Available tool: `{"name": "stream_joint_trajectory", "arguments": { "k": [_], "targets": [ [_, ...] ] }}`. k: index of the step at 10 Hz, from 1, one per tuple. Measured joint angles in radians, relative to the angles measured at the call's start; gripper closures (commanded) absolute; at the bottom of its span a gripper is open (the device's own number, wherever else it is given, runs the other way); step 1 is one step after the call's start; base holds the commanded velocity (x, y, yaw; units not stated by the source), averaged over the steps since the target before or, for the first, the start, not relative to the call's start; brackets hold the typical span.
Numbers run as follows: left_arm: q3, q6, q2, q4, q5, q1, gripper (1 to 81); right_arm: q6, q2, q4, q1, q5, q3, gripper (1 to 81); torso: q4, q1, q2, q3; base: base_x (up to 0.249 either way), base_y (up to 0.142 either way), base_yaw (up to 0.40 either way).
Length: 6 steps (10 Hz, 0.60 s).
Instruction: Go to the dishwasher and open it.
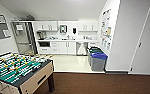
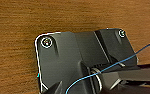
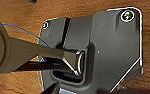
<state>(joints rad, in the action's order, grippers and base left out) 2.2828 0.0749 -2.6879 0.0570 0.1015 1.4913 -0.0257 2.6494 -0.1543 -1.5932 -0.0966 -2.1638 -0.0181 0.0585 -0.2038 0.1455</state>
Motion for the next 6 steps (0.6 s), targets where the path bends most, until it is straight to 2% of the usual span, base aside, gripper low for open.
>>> {"name": "stream_joint_trajectory", "arguments": {
  "k": [6],
  "targets": [
    [-0.002, 0.000, -0.005, 0.000, 0.000, 0.000, 1.0, 0.000, 0.006, 0.000, 0.000, 0.000, -0.009, 1.0, 0.000, 0.000, 0.000, 0.000, 0.111, 0.000, 0.000]
  ]
}}
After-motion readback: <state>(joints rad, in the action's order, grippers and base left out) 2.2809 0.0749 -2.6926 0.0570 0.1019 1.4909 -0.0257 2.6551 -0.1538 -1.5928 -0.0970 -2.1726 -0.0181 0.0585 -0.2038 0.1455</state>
